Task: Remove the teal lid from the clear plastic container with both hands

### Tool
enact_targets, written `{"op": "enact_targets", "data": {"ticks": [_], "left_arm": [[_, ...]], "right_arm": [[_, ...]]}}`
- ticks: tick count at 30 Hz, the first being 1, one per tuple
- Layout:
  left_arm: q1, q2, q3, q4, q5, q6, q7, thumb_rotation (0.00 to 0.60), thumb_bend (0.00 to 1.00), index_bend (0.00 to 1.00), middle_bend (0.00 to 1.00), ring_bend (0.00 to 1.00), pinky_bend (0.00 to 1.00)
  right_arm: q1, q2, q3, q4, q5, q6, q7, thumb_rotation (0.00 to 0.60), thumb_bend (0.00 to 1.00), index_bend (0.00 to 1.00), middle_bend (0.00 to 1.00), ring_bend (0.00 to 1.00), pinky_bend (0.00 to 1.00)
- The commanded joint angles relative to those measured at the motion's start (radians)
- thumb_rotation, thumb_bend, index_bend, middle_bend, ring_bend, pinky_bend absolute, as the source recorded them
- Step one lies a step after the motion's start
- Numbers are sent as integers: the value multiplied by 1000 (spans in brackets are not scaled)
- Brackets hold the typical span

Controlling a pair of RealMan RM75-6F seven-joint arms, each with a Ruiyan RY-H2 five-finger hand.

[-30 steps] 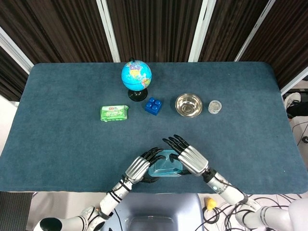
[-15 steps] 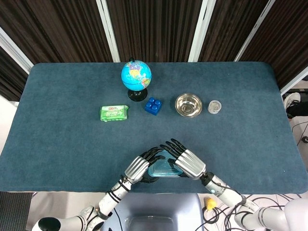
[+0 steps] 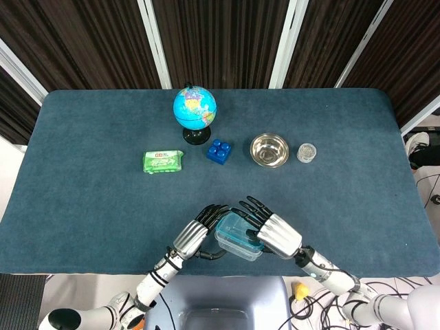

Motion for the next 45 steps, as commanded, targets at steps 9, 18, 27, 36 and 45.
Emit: {"op": "enact_targets", "data": {"ticks": [9, 18, 27, 36, 45], "left_arm": [[14, 60, -29, -23, -28, 10, 28, 411, 243, 0, 0, 0, 0], [50, 186, -44, -81, -51, 46, 39, 417, 240, 0, 0, 0, 0], [59, 228, -23, -112, -54, 11, 46, 424, 254, 0, 0, 0, 0], [62, 253, -28, -129, -63, -2, 62, 427, 254, 0, 0, 0, 0], [77, 317, -14, -204, -57, 0, 91, 426, 254, 0, 0, 0, 0]], "right_arm": [[-1, 53, 24, -26, -18, 64, -58, 600, 635, 752, 102, 0, 7], [-39, 157, 54, 21, 73, 52, -69, 600, 635, 655, 103, 0, 21], [-50, 154, 65, -38, 269, -218, -160, 600, 171, 0, 0, 0, 0], [-45, 295, 25, -345, 357, -398, -268, 600, 1, 0, 0, 0, 0], [-75, 572, -24, -693, 478, -478, -387, 600, 0, 0, 0, 0, 0]]}}
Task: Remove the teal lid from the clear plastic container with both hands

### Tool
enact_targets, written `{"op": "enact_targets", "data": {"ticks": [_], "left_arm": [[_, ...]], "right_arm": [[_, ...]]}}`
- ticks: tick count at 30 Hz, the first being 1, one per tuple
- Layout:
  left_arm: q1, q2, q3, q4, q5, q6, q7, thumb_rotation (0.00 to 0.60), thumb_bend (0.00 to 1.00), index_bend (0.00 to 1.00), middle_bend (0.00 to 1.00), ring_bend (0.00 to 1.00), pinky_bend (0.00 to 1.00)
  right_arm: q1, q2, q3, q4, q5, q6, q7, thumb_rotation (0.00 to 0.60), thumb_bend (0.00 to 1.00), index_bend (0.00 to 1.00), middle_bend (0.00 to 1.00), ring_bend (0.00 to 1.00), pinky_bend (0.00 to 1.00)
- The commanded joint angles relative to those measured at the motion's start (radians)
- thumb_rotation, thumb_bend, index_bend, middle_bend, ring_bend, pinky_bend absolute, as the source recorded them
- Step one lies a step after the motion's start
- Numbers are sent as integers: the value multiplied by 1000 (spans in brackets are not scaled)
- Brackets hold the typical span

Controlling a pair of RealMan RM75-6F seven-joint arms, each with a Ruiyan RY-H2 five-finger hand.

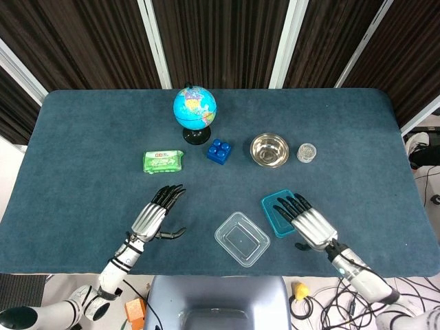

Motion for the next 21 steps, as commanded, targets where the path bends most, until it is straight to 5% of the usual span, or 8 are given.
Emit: {"op": "enact_targets", "data": {"ticks": [1, 5, 9, 14, 21], "left_arm": [[14, 53, 10, -62, 4, 10, 37, 430, 256, 0, 0, 0, 0], [61, 216, 37, -220, 3, 39, 186, 435, 259, 0, 0, 0, 0], [140, 420, 88, -433, -54, 40, 351, 435, 259, 0, 0, 0, 0], [255, 558, 163, -548, -49, 132, 387, 552, 273, 0, 0, 0, 0], [389, 534, 196, -462, -36, 266, 430, 600, 298, 0, 0, 0, 10]], "right_arm": [[-52, 143, -23, -130, 29, 57, -76, 600, 0, 0, 0, 0, 0], [-224, 213, -47, -139, -81, 382, -113, 600, 0, 0, 0, 0, 0], [-391, 283, -70, -102, -34, 586, -25, 600, 0, 0, 0, 0, 0], [-523, 289, -54, 30, 115, 659, 196, 600, 0, 0, 0, 0, 0], [-600, 263, -10, 135, 199, 678, 357, 600, 0, 0, 0, 0, 0]]}}
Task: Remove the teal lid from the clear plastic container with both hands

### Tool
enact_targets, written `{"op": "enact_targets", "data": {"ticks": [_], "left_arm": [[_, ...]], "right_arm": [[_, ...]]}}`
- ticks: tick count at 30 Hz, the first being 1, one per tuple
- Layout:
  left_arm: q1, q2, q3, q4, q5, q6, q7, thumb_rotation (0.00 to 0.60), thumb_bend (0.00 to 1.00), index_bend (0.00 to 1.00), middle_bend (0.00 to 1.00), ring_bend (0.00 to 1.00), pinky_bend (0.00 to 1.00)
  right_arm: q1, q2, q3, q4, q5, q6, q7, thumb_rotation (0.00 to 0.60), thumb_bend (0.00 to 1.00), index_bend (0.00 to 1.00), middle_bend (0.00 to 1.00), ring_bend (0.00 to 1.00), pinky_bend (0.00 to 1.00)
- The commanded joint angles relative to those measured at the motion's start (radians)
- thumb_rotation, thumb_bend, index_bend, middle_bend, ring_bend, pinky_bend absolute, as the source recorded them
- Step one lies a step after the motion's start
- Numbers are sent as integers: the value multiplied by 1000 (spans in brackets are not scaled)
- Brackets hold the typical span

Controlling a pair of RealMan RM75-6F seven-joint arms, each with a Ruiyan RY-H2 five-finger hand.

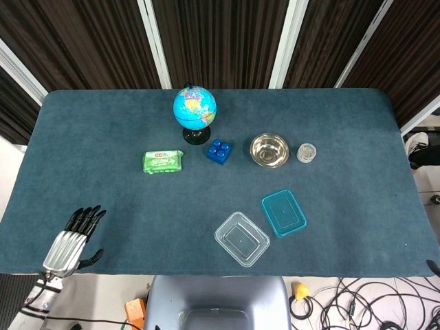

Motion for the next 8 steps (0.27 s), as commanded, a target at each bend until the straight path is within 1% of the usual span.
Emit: {"op": "enact_targets", "data": {"ticks": [1, 5, 8], "left_arm": [[74, -30, 17, 66, 10, 68, 62, 600, 297, 0, 0, 0, 4], [85, -39, 11, 91, 63, 100, 23, 600, 295, 0, 0, 0, 0], [97, -38, 3, 104, 83, 123, -4, 600, 295, 0, 0, 0, 0]], "right_arm": [[-60, 1, 29, 54, 30, 39, 88, 600, 0, 0, 0, 0, 0], [-66, -8, 29, 56, -12, 34, 69, 600, 0, 0, 0, 0, 0], [-65, -8, 36, 55, -15, 11, 62, 600, 0, 0, 0, 0, 0]]}}
